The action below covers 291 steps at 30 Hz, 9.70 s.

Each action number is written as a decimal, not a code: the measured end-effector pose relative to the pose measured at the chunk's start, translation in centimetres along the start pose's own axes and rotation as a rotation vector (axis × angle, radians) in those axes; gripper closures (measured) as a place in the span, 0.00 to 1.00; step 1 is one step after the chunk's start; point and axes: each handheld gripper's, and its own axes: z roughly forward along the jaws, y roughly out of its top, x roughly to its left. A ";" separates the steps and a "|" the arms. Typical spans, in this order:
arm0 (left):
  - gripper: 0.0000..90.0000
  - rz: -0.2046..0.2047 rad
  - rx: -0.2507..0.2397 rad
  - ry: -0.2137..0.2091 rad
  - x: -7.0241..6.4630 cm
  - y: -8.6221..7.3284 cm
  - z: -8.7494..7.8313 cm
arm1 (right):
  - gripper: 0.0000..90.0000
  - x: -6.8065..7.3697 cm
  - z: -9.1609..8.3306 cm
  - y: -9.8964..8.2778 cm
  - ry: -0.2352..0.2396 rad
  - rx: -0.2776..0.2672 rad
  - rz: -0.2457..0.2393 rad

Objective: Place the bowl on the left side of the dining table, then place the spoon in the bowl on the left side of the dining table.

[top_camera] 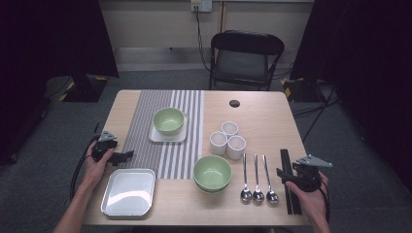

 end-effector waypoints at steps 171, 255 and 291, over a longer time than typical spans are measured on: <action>0.09 -0.021 0.000 0.008 -0.1 0.0 0.1 | 0.95 0.6 5.4 1.7 0.094 0.077 0.099; 0.21 0.071 -0.163 -0.165 -6.7 5.4 -3.5 | 1.00 5.3 0.1 5.4 0.246 -0.118 0.010; 0.25 0.247 -0.292 -0.449 -18.2 13.4 -3.6 | 1.00 15.1 0.0 13.3 0.468 -0.249 -0.159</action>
